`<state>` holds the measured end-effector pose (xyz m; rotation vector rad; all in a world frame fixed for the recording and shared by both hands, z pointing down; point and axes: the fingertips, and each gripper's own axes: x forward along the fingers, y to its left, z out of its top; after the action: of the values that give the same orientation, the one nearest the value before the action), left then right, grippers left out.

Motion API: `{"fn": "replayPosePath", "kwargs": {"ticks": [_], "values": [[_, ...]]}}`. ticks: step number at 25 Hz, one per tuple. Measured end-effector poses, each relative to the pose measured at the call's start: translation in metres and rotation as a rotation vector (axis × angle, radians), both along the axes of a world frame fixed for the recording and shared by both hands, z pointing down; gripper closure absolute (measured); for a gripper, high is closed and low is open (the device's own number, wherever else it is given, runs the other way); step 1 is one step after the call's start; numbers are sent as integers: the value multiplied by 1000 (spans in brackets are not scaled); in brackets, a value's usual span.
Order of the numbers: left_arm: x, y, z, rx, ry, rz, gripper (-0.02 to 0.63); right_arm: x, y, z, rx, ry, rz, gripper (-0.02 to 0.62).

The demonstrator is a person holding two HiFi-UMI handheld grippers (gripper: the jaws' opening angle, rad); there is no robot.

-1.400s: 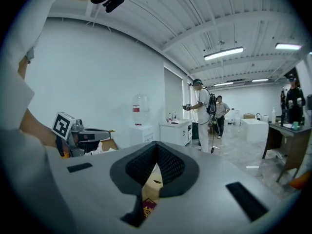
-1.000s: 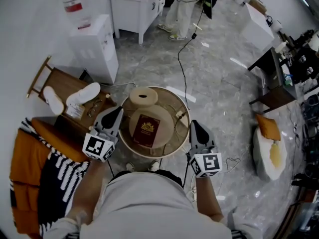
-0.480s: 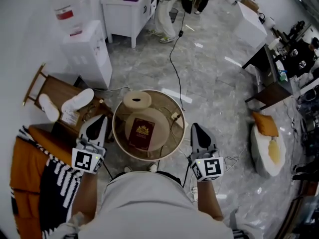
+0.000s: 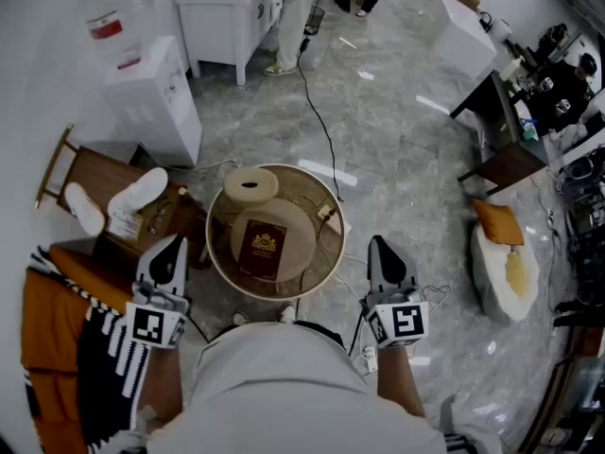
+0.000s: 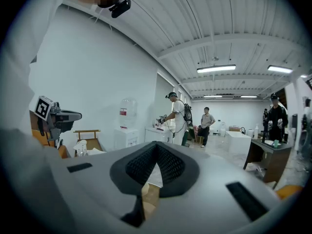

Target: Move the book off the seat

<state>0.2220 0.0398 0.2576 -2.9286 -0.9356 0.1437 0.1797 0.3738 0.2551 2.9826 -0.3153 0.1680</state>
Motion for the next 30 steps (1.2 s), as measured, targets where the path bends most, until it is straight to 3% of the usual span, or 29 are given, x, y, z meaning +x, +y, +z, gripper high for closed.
{"fn": "replayPosePath", "kwargs": {"ticks": [30], "values": [[-9, -36, -5, -15, 6, 17, 589, 1, -71, 11, -7, -11, -40, 574]]}}
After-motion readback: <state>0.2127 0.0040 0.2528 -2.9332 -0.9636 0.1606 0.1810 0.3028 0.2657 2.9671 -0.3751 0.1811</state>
